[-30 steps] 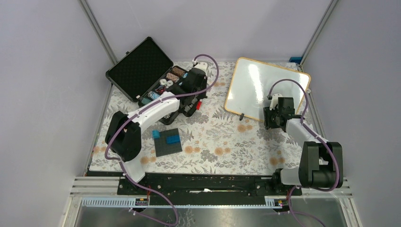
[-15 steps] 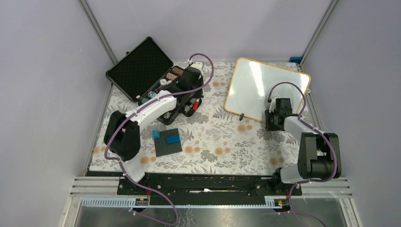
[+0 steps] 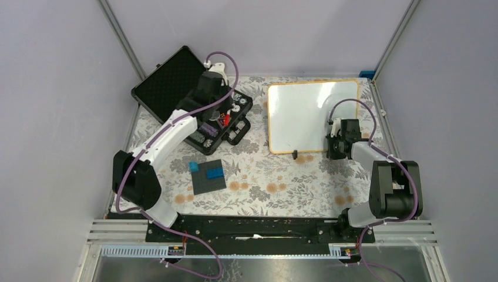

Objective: Write a sentence on the whiteboard
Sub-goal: Move the whiteboard stand to the center of the board.

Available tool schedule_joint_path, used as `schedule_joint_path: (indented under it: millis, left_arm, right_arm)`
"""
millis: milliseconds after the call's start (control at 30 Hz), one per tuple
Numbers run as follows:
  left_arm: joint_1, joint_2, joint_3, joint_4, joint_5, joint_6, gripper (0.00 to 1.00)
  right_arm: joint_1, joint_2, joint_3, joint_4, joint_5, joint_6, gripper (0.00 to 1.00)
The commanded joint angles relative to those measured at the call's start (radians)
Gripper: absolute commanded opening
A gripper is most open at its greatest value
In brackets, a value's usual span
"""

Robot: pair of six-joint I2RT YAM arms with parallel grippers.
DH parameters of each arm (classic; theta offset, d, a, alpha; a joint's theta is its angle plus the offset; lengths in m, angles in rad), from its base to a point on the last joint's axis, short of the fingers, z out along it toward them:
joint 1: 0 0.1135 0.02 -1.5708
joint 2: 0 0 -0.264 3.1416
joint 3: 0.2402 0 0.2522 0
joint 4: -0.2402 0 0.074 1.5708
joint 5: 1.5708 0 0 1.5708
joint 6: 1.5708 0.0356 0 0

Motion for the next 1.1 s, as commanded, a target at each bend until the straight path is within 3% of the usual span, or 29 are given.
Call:
schedule_joint_path:
  millis: [0,333,1067]
  left_arm:
    - [0.056,-0.080,-0.020,0.007,0.025,-0.013,0.00]
    - [0.144,-0.140,-0.005,-0.023,0.030,-0.021,0.00]
    - [0.285,-0.217,0.109,-0.078,0.047,-0.047,0.00]
  right_arm:
    - [0.078,0.019,0.044,-0.008,-0.078,-0.074,0.00]
    - [0.292,0.050,0.077,-0.027,-0.100,-0.064,0.00]
    - [0.569,0.163,0.171,-0.031,-0.030,0.182,0.00]
